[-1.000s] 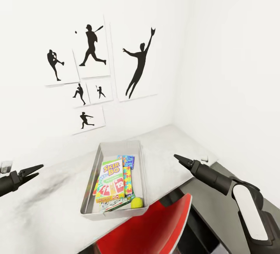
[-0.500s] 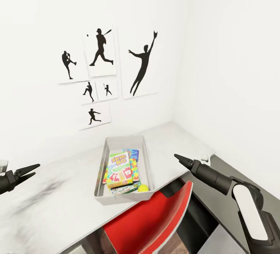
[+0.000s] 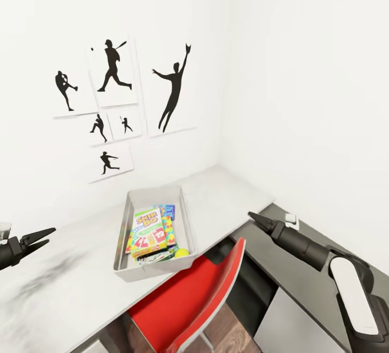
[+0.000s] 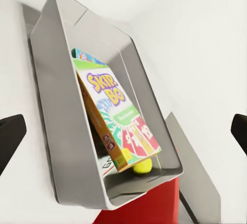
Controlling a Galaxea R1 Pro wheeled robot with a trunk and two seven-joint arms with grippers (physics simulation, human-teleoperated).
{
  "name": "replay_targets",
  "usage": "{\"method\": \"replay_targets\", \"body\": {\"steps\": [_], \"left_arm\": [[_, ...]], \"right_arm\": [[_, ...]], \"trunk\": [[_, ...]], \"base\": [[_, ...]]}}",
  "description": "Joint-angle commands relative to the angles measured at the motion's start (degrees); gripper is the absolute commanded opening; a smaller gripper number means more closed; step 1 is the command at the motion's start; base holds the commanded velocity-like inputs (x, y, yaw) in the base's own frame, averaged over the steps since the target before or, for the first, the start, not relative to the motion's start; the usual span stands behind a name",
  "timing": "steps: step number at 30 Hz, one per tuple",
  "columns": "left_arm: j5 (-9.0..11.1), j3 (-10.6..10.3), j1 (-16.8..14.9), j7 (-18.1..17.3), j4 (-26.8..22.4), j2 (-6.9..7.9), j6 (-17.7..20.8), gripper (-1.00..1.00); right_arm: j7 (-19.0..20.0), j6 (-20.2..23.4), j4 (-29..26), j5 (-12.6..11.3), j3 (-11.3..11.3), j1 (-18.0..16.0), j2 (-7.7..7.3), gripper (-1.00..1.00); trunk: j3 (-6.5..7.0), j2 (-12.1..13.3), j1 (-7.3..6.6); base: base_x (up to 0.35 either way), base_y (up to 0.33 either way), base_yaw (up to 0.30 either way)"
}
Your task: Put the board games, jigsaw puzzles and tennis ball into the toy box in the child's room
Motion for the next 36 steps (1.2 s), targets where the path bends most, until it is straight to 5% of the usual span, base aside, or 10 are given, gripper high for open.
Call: {"method": "replay_targets", "body": {"steps": [1,24,36], "left_arm": [[-0.59,0.11,-0.07,-0.53,-0.06,0.0,0.58,1.0],[-0.53,0.25,-0.07,-0.53,-0.19,0.1,0.54,1.0],[-0.53,0.21,0.01,-0.53,-0.24,0.43,0.53,1.0]], "right_arm": [[0.35,0.3,0.0,0.23,-0.09,-0.08,0.01,1.0],[3.1,0.04,0.05,0.22,-1.73,-0.08,0.15,1.0],[3.15,-0.12,0.26,0.24,-1.73,-0.17,0.27,1.0]], "trunk": [[-0.13,-0.13,0.02],[-0.13,-0.13,0.02],[-0.13,-0.13,0.02]], "base": [[-0.118,0.0,-0.277],[-0.154,0.209,-0.275],[-0.264,0.14,-0.042]]}}
